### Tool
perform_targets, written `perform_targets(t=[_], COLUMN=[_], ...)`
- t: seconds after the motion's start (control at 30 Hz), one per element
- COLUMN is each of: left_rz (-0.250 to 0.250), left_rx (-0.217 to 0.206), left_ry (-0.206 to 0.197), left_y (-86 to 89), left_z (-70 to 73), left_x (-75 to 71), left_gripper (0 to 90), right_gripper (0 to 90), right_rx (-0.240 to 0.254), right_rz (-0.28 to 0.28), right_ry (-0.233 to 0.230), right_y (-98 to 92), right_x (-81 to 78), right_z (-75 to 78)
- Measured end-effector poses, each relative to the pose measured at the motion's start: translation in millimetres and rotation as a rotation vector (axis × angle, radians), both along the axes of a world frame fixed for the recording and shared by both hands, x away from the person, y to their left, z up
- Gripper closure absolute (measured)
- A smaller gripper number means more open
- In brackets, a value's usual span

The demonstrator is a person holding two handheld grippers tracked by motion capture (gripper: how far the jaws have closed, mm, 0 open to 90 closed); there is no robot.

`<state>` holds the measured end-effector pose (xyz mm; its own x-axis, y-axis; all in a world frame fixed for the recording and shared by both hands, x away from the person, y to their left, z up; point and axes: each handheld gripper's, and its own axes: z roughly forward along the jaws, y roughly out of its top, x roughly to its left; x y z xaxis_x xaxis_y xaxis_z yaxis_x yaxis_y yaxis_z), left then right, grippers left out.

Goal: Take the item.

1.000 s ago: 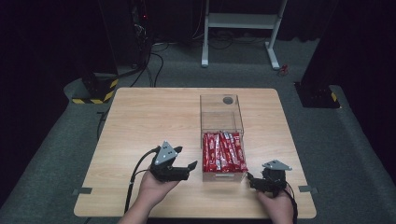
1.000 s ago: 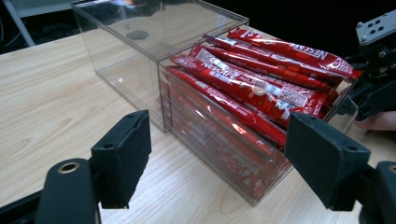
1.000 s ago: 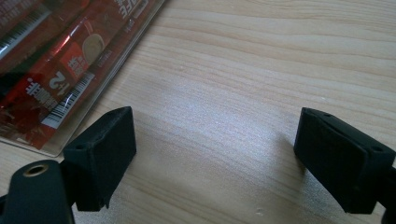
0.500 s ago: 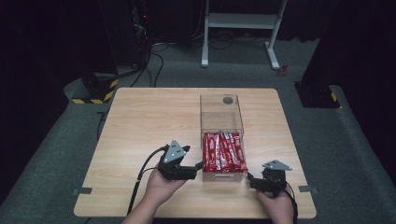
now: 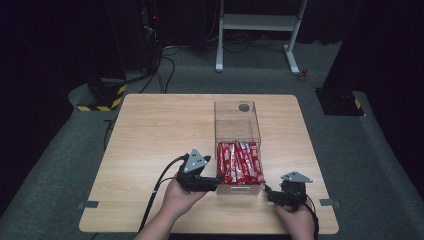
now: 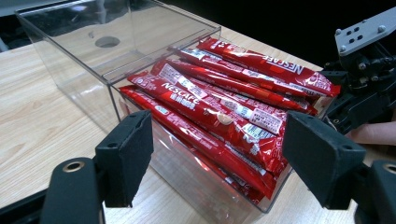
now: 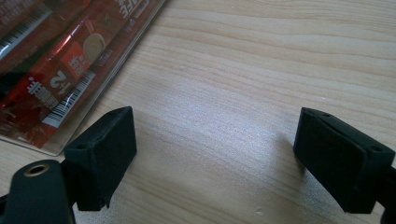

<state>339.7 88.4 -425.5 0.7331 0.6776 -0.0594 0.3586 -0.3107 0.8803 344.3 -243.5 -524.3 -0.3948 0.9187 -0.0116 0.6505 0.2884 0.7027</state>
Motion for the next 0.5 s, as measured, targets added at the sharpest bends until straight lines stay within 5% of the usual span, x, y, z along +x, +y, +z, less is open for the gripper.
perform_targets(t=[0.5], left_rz=[-0.028], left_rx=[0.010], left_ry=[0.017], left_y=[-22.1], left_z=[-2.9], left_x=[7.8], left_gripper=[34.1], right_gripper=[13.2], right_rx=[0.000], right_rz=[0.003], right_ry=[-0.001], right_y=[-0.1], right_x=[-0.1], right_z=[-0.1])
